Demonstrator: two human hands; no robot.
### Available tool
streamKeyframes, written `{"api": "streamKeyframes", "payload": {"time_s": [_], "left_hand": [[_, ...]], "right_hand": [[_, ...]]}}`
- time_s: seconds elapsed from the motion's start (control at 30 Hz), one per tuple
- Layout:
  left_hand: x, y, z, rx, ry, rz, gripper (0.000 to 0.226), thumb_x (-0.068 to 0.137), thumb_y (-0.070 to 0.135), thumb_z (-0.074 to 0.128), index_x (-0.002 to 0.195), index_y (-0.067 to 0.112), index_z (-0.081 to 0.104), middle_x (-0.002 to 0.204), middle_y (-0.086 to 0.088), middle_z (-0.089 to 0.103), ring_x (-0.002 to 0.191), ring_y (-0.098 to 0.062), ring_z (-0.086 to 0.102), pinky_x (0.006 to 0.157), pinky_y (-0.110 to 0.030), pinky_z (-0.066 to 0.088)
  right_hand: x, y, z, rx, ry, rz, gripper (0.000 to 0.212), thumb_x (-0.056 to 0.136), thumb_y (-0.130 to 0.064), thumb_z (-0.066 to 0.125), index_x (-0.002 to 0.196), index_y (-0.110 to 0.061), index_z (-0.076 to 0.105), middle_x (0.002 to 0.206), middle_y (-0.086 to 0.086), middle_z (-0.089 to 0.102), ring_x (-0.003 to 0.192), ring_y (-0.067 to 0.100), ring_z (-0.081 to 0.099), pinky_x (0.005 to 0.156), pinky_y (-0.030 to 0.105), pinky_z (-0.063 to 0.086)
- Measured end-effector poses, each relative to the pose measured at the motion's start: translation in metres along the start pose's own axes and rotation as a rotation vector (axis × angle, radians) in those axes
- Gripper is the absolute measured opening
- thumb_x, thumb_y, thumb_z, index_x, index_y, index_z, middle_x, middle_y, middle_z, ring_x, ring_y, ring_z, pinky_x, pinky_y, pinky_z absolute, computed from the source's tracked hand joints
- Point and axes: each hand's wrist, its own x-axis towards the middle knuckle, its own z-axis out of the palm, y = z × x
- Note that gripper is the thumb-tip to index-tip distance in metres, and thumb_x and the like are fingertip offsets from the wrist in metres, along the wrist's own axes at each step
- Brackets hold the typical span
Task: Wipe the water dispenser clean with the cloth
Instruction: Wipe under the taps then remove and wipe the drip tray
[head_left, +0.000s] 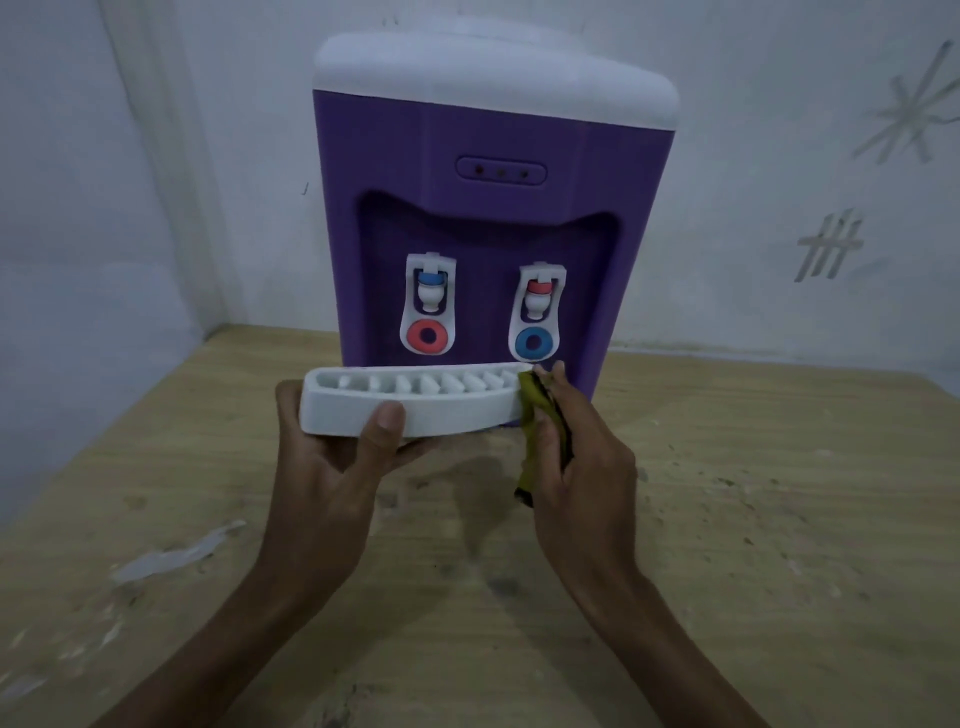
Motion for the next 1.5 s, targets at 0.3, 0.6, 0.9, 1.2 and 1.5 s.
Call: {"api": "streamKeyframes", "payload": {"time_s": [0.3, 0.6, 0.9, 1.2, 1.5], "left_hand": [[-0.006, 0.010, 0.002, 0.113, -0.027, 0.118, 0.041, 0.082, 0.022, 0.067, 0.113, 0.029, 0.041, 0.120, 0.003, 0.060, 0.109, -0.011, 0.069, 0.075, -0.017, 0.059], [-0.003, 0.007, 0.001, 0.138, -0.051, 0.144, 0.042, 0.083, 0.016, 0.067, 0.114, 0.027, 0.041, 0.105, 0.035, 0.059, 0.104, -0.002, 0.068, 0.075, -0.014, 0.057], [-0.003, 0.009, 0.000, 0.176, 0.008, 0.158, 0.041, 0.083, 0.018, 0.067, 0.113, 0.030, 0.040, 0.116, 0.003, 0.057, 0.106, -0.005, 0.068, 0.074, -0.014, 0.057], [-0.005, 0.002, 0.003, 0.088, 0.077, 0.112, 0.037, 0.087, 0.027, 0.064, 0.117, 0.024, 0.042, 0.116, 0.003, 0.063, 0.110, -0.015, 0.070, 0.078, -0.027, 0.062], [-0.005, 0.001, 0.010, -0.071, 0.187, -0.028, 0.048, 0.090, 0.036, 0.064, 0.124, 0.010, 0.044, 0.126, -0.017, 0.061, 0.114, -0.030, 0.070, 0.079, -0.042, 0.064]], "right_hand": [[0.005, 0.007, -0.006, -0.150, -0.039, -0.013, 0.039, 0.103, -0.017, 0.057, 0.141, -0.025, 0.062, 0.150, -0.005, 0.056, 0.127, 0.010, 0.061, 0.100, 0.033, 0.056], [0.006, 0.005, -0.012, -0.234, -0.153, -0.119, 0.030, 0.102, -0.014, 0.057, 0.127, -0.028, 0.068, 0.122, -0.019, 0.060, 0.096, 0.002, 0.062, 0.072, 0.019, 0.052], [0.000, 0.001, -0.009, -0.176, -0.182, -0.200, 0.031, 0.101, -0.012, 0.060, 0.129, -0.025, 0.066, 0.122, -0.016, 0.059, 0.094, 0.002, 0.061, 0.070, 0.027, 0.056], [-0.019, -0.024, 0.000, -0.095, -0.110, -0.269, 0.042, 0.099, -0.018, 0.053, 0.139, -0.021, 0.063, 0.132, -0.004, 0.056, 0.114, 0.008, 0.061, 0.080, 0.019, 0.057], [-0.011, -0.008, 0.004, -0.153, 0.027, -0.186, 0.045, 0.100, -0.020, 0.050, 0.144, -0.023, 0.061, 0.137, -0.006, 0.057, 0.115, 0.007, 0.063, 0.076, 0.032, 0.062]]}}
